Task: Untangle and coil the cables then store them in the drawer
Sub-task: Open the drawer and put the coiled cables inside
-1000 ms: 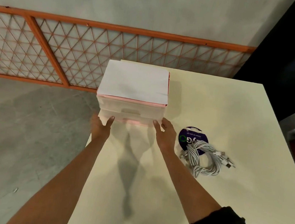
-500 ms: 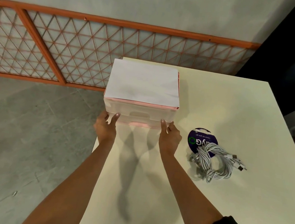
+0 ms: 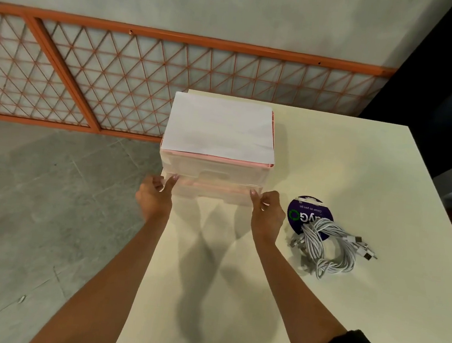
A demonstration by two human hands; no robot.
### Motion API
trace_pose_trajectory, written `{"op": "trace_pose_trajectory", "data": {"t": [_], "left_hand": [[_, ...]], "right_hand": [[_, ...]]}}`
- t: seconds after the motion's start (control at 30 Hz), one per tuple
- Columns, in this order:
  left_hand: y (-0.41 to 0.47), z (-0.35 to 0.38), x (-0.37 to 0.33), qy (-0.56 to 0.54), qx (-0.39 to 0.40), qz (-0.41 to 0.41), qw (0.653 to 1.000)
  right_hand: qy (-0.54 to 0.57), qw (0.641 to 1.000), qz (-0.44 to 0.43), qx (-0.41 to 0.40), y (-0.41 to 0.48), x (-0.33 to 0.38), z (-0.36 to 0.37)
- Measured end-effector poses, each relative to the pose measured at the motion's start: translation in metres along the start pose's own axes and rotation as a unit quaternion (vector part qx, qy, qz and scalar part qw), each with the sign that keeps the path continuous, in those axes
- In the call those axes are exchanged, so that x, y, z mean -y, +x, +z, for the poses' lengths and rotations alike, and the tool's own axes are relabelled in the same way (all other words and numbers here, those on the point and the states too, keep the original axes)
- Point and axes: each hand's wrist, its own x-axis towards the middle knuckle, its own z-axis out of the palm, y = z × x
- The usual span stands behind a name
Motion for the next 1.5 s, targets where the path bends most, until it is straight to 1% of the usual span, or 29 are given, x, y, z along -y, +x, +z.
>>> {"op": "trace_pose_trajectory", "data": {"t": [0.17,0.4,0.53,0.8,1.03,1.1,1.17,1.23,1.3,1.4,1.5], "left_hand": [[-0.001,-0.009,0.002,0.041,0.005,0.012,0.999],[-0.025,-0.021,0.021,0.038,0.015,-0.001,0.999],[-0.039,-0.026,0.026,0.045,0.01,-0.005,0.999],[-0.064,-0.041,0.026,0.102,-0.005,-0.036,0.994],[-0.072,-0.048,0.029,0.136,-0.015,-0.027,0.99],[-0.074,-0.048,0.027,0.146,-0.014,-0.024,0.989],[-0.078,-0.047,0.023,0.157,-0.031,0.0,0.987],[-0.084,-0.04,0.018,0.162,-0.057,0.066,0.983],[-0.091,-0.026,0.006,0.15,-0.073,0.138,0.976],[-0.102,0.001,-0.022,0.119,-0.039,0.213,0.969],[-0.124,0.038,-0.05,0.094,0.03,0.251,0.963]], "right_hand": [[0.001,1.0,-0.015,0.018,-0.005,-0.01,-0.008],[-0.021,0.998,-0.007,0.066,-0.017,-0.02,-0.023],[-0.038,0.996,-0.008,0.08,-0.029,-0.023,-0.033],[-0.072,0.99,-0.006,0.122,-0.048,-0.03,-0.049],[-0.067,0.988,-0.001,0.136,-0.062,-0.031,-0.054],[-0.065,0.986,0.008,0.153,-0.06,-0.03,-0.056],[-0.076,0.984,0.021,0.162,-0.058,-0.026,-0.058],[-0.071,0.987,0.014,0.146,-0.051,-0.022,-0.064],[-0.056,0.991,-0.011,0.124,-0.04,-0.018,-0.072],[-0.056,0.993,-0.038,0.094,-0.016,-0.013,-0.091],[-0.071,0.994,-0.042,0.073,0.014,-0.018,-0.116]]}}
